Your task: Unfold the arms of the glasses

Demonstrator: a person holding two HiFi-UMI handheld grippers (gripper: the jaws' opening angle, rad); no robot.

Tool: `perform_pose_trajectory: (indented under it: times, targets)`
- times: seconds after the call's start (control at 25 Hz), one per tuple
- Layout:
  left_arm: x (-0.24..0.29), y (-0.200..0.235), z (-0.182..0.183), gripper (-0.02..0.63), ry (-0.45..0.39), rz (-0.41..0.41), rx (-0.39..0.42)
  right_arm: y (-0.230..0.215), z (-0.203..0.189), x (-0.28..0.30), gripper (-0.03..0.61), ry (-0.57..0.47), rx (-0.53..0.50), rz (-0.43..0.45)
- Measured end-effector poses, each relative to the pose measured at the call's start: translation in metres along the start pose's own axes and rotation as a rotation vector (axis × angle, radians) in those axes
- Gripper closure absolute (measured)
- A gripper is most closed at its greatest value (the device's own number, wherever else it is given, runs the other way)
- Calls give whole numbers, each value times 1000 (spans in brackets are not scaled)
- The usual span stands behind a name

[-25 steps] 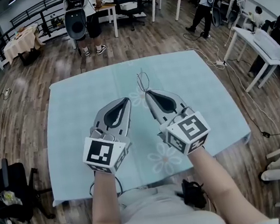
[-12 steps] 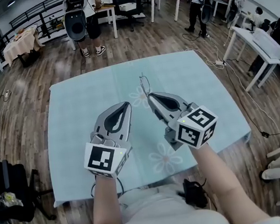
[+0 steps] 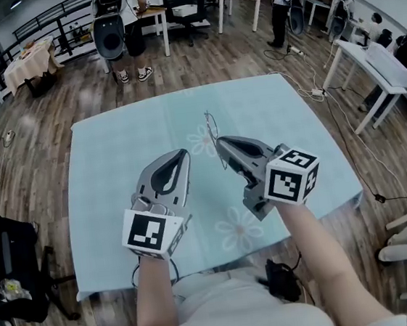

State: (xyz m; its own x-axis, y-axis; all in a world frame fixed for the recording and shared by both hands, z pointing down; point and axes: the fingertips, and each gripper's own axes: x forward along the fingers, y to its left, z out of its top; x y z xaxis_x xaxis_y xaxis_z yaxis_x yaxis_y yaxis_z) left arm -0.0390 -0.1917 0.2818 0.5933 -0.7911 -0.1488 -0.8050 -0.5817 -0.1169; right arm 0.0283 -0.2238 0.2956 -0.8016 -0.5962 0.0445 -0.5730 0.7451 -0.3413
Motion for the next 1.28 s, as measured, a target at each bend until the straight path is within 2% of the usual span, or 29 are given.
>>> perform_pose_trajectory:
  times: [0.2, 0.48, 0.76, 1.0, 1.28]
  targets:
    - [-3, 0, 0, 606, 2, 6, 0, 4, -4, 1, 568, 35, 51, 39]
    - [-6, -2, -4, 606, 0, 1, -2, 1, -10, 1, 568, 81, 184, 98]
    - [-1, -6, -4, 606, 11, -4, -5, 0, -13, 0, 568, 181, 378, 211]
    - [-7, -2, -8, 606, 11, -5, -8, -7, -32, -2, 568, 272, 510, 232]
    - [-6, -7, -15, 606, 23, -18, -2, -5, -54, -11, 568, 389, 692, 312]
